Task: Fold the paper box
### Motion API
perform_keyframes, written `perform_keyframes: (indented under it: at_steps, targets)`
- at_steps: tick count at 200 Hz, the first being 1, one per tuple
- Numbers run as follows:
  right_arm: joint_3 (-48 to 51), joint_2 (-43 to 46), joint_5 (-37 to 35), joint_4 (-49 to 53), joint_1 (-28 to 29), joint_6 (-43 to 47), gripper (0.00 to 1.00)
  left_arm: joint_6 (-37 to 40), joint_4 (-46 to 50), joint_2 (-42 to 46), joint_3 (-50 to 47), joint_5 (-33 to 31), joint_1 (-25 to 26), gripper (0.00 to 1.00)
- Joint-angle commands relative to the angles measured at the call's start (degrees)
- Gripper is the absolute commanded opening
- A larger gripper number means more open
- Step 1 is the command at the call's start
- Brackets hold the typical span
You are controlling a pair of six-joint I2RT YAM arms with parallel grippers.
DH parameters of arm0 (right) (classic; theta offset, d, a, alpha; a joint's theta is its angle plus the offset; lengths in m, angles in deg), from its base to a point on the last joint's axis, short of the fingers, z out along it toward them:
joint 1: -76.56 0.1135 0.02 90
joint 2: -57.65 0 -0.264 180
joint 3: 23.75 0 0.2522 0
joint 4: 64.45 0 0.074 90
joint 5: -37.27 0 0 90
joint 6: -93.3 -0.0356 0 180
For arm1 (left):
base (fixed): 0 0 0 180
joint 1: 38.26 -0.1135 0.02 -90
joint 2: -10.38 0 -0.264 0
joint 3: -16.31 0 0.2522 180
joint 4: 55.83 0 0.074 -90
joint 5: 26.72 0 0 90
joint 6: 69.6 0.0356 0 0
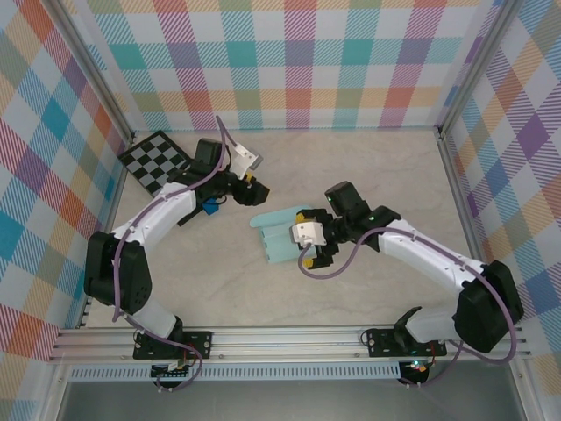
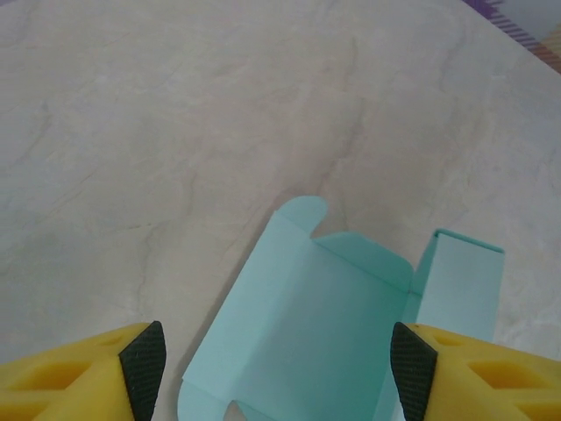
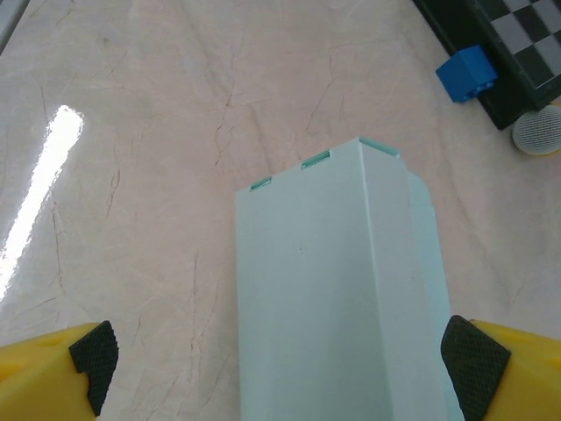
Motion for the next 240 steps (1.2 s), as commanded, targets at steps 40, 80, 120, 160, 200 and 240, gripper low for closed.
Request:
perform_keyframes:
  at_steps: [40,80,120,160,200,240]
  targets:
    - [-12.20,-11.19,1.48,7.61,0.50,2.78,0.98,-26.56,2.41,7.88,-6.42,-13.45,-4.43,0.66]
    - [-23.55,-21.14,0.91,17.98,0.56,4.32,0.97,-32.81,7.38,8.78,-9.93,-11.93,-7.18,0.64]
    - [-31.81,-28.14,-0.25,24.69,0.57,4.90,0.98,-36.71,5.53,10.37,-15.09,-14.08,-8.60,0.64]
    - [-39.23,-35.36,-0.57,30.98,0.53,3.99,0.94,-38.05,5.57,10.05,-17.00,-14.35,-8.87,0.64]
    - [-44.85,-40.65,1.76,36.20,0.48,2.54,0.78,-40.95,4.07,10.24,-19.79,-12.52,-8.96,0.64]
    - [-45.59,-40.76,2.61,38.12,0.65,2.52,0.65,-40.38,4.12,9.55,-19.77,-12.25,-8.96,0.64]
